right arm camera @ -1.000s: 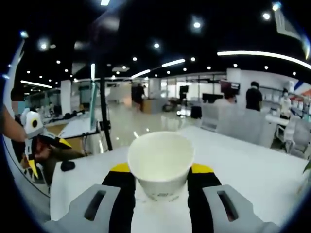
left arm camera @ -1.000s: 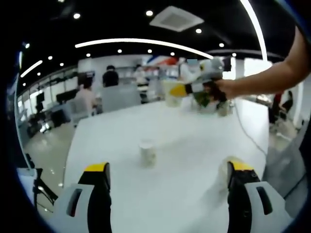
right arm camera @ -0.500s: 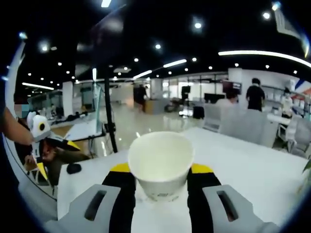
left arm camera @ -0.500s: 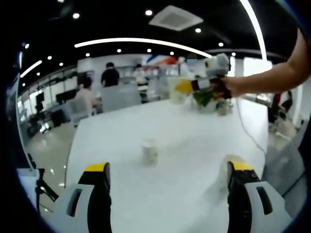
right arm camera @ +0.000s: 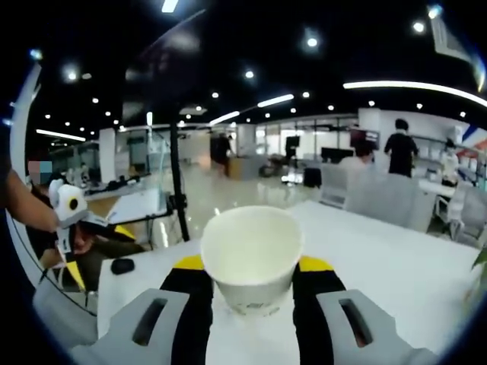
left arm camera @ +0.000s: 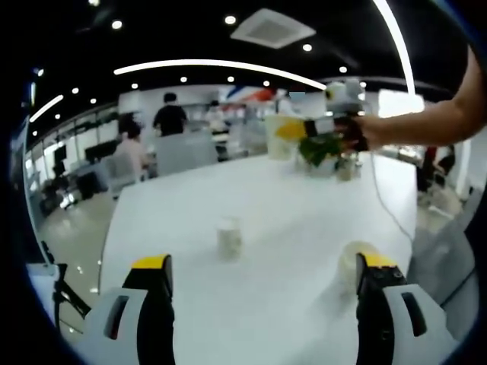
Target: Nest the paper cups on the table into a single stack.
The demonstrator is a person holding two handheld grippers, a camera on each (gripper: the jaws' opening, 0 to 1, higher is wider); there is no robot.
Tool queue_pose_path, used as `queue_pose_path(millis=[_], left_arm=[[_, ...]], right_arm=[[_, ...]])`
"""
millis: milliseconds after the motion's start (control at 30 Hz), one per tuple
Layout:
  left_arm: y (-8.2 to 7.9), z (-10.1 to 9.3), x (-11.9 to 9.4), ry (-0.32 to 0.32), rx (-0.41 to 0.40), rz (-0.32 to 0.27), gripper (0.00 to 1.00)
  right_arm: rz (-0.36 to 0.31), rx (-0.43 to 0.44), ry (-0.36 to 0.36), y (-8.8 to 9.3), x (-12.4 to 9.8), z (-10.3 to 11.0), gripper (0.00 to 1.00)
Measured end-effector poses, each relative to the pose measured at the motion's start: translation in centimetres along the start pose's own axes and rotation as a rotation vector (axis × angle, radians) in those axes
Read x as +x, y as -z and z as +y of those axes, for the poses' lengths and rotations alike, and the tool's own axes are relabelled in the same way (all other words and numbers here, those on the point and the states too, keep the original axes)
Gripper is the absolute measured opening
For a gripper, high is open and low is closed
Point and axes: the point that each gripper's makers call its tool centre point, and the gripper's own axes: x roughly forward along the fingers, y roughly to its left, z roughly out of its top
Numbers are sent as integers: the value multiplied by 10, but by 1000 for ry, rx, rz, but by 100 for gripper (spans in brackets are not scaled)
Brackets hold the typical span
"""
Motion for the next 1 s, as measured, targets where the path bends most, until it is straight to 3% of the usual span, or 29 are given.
queue_pose_path(millis=[400,1000], left_arm=[[11,-22,5,41,3,8,98],[9,-16,4,26,10,-3,98]], right_arm=[[-12,21,-12,6,-18,21,37],[-26,11,-53,-4,-33,59,38]])
